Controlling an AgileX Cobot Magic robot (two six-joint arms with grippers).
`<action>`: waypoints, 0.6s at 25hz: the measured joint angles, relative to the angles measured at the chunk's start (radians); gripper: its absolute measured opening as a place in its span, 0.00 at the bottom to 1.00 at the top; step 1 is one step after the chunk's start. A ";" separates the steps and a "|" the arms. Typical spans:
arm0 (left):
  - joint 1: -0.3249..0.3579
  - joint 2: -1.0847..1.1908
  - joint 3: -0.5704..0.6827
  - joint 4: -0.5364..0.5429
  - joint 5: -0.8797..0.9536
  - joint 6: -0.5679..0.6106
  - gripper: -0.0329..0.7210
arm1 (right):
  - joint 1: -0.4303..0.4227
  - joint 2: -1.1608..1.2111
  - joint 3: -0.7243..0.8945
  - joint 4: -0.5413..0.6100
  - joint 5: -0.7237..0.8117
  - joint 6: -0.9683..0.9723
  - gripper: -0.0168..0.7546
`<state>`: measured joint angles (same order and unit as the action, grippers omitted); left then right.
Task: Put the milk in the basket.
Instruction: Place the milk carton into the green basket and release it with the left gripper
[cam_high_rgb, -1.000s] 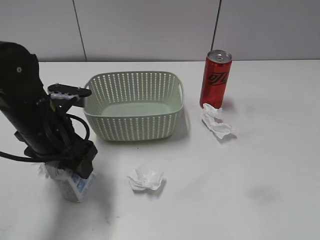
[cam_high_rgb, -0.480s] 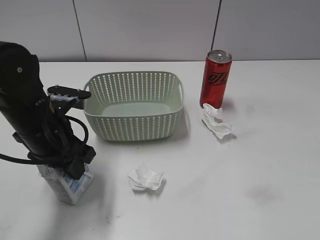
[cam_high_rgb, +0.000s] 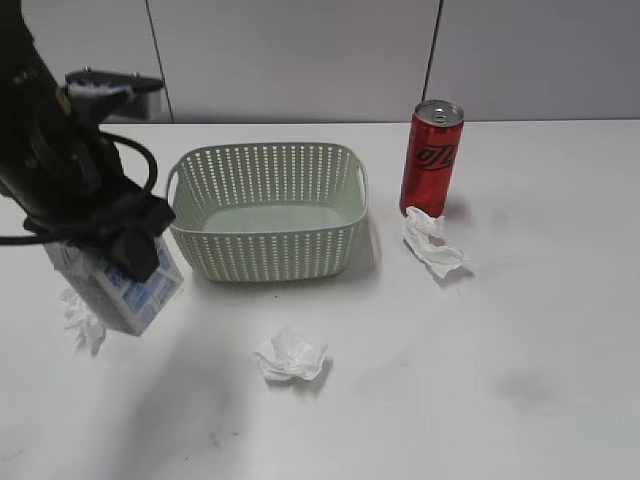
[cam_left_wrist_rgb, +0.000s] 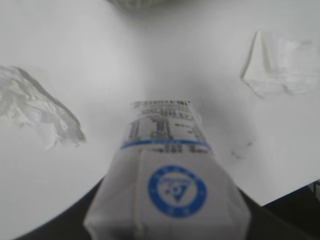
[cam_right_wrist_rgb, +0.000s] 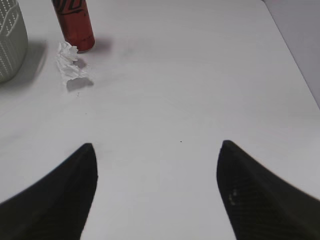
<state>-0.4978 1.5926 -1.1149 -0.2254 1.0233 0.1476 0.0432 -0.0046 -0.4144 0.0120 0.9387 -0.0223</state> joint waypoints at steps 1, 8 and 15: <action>0.000 -0.012 -0.036 0.004 0.028 0.000 0.48 | 0.000 0.000 0.000 0.000 0.000 0.000 0.79; 0.000 -0.016 -0.282 0.031 0.109 0.000 0.48 | 0.000 0.000 0.000 0.000 0.000 0.000 0.79; 0.000 0.114 -0.459 0.051 0.106 0.000 0.48 | 0.000 0.000 0.000 0.000 0.000 0.001 0.79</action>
<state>-0.4978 1.7065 -1.5740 -0.1743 1.1295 0.1476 0.0432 -0.0046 -0.4144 0.0120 0.9387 -0.0214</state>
